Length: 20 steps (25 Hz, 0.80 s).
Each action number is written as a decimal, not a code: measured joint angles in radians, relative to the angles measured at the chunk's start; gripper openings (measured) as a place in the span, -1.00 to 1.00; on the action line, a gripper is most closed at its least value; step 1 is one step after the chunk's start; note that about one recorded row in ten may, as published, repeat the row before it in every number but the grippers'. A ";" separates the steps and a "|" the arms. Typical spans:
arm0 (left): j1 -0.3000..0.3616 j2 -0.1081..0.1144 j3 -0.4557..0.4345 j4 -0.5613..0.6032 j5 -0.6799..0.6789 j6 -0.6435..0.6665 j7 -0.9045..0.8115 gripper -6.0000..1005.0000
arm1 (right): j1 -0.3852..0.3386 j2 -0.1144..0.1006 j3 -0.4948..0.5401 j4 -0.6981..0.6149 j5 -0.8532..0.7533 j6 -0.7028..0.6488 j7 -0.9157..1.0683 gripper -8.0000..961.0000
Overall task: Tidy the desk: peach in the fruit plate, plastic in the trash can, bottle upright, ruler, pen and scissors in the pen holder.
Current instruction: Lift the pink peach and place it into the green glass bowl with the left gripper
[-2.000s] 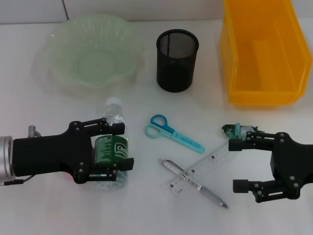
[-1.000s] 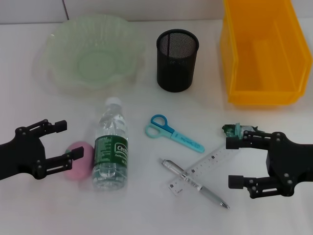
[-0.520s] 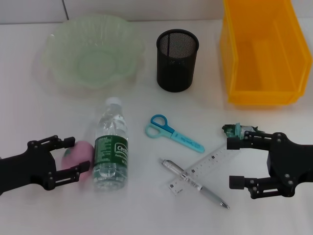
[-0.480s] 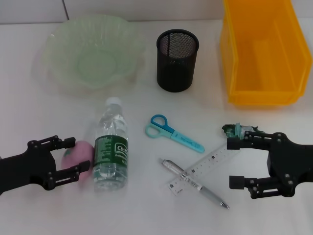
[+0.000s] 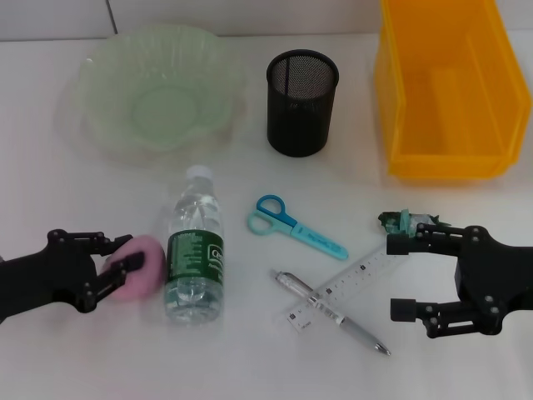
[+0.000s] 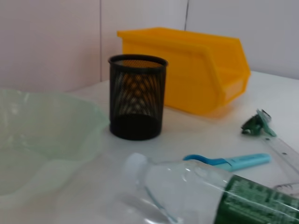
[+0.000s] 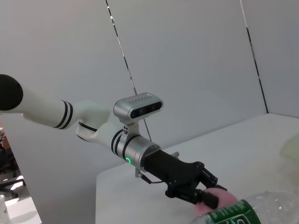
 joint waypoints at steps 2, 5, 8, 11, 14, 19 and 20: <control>0.002 0.000 -0.010 0.006 -0.022 -0.007 0.001 -0.21 | 0.000 0.000 0.000 0.000 0.000 0.002 0.001 0.75; 0.006 0.002 -0.036 0.022 -0.073 0.001 -0.005 -0.42 | 0.000 0.000 0.000 0.000 0.000 0.003 0.002 0.75; 0.006 0.002 -0.052 0.042 -0.132 0.012 -0.011 -0.59 | -0.001 0.000 0.000 0.000 0.000 0.003 0.002 0.75; -0.055 0.000 -0.056 0.043 -0.279 -0.025 -0.012 -0.69 | 0.000 0.001 0.002 0.000 0.001 0.004 0.003 0.75; -0.104 -0.002 -0.056 0.021 -0.308 -0.077 -0.015 -0.78 | 0.001 0.002 0.001 0.000 0.001 0.003 0.004 0.75; -0.294 0.000 -0.061 -0.091 -0.345 -0.336 -0.013 -0.93 | 0.002 0.002 0.002 0.000 0.002 0.001 0.014 0.75; -0.308 -0.001 -0.060 -0.098 -0.345 -0.360 -0.012 -0.95 | 0.002 0.002 0.002 0.004 0.003 0.001 0.016 0.75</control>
